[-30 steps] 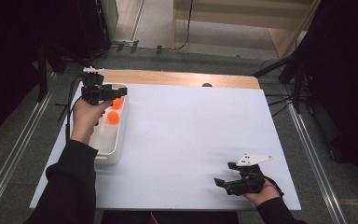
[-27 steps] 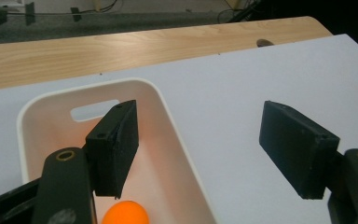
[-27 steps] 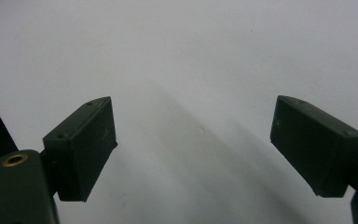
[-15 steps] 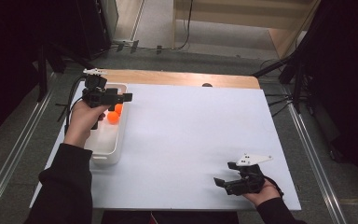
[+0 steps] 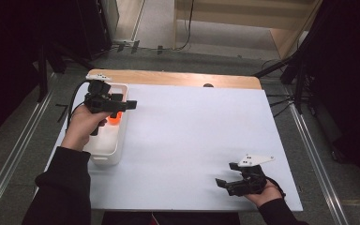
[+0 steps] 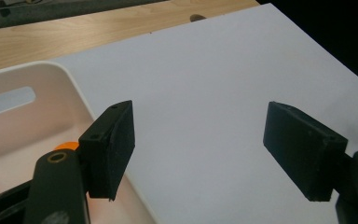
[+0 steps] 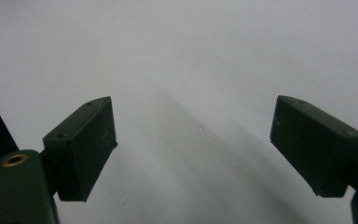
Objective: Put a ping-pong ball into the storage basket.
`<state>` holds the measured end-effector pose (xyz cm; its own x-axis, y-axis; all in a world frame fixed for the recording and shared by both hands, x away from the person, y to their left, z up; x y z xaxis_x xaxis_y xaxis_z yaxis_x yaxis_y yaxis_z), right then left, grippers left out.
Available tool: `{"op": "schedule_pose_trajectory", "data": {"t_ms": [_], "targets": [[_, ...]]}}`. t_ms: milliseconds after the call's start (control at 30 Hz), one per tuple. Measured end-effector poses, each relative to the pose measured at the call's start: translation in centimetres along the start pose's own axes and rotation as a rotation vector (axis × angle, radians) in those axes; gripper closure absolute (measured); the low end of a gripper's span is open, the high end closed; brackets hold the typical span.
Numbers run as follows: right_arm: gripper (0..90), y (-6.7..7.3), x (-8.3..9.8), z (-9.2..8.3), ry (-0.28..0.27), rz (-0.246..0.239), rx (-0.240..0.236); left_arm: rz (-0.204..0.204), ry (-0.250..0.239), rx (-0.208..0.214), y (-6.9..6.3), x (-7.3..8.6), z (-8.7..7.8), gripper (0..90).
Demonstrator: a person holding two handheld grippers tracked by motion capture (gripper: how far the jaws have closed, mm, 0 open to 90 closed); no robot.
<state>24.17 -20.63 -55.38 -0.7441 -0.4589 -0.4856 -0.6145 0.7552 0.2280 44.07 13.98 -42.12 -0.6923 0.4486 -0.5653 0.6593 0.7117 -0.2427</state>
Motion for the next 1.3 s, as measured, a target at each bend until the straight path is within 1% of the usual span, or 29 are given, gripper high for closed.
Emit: {"op": "schedule_pose_trajectory", "data": {"t_ms": [33, 233, 367, 433, 533, 867, 900, 1067, 1200, 1300], "targets": [[12.8, 0.0, 0.0, 0.0, -0.001, 0.000, 0.000, 0.002, -0.004, 0.006, -0.2, 0.0, 0.1, 25.4], [12.8, 0.0, 0.0, -0.1, -0.002, 0.000, -0.001, 0.038, 0.024, 0.009, -1.2, 0.9, 0.4, 25.4], [12.8, 0.0, 0.0, 0.0, -0.002, 0.001, -0.002, 0.061, 0.014, 0.020, -1.9, 1.4, 0.4, 25.4], [12.8, 0.0, 0.0, 0.0, -0.003, 0.000, -0.002, 0.073, 0.020, 0.031, -2.3, 1.8, 0.5, 25.4], [12.8, 0.0, 0.0, 0.0, -0.002, 0.000, 0.000, 0.100, 0.028, 0.027, -2.7, 2.1, 0.7, 25.4], [12.8, 0.0, 0.0, 0.0, 0.000, 0.000, -0.002, 0.132, 0.017, 0.039, -3.8, 2.7, 0.5, 25.3], [12.8, 0.0, 0.0, 0.0, 0.000, 0.000, -0.002, 0.140, 0.018, 0.034, -3.9, 2.8, 0.4, 25.3], [12.8, 0.0, 0.0, 0.0, 0.002, -0.001, 0.002, 0.166, 0.020, 0.050, -4.7, 3.3, 0.5, 25.3], [12.8, -0.1, 0.0, 0.0, 0.003, -0.004, 0.003, 0.194, 0.016, 0.051, -5.4, 3.6, 0.8, 25.3], [12.8, 0.0, 0.1, 0.0, 0.004, -0.006, 0.002, 0.202, 0.016, 0.055, -5.7, 3.8, 1.1, 25.3]]}}
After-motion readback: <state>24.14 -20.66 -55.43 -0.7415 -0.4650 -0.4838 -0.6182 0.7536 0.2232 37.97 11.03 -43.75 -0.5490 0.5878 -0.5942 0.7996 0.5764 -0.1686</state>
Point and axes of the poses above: each handheld gripper's, and its own axes: z roughly forward along the jaws, x roughly out of its underside, y roughly to its left, the point moved 8 cm from there along z, roughly forward along the jaws, and after that the axes turned 14 degrees about y, right-handed, at the moved point
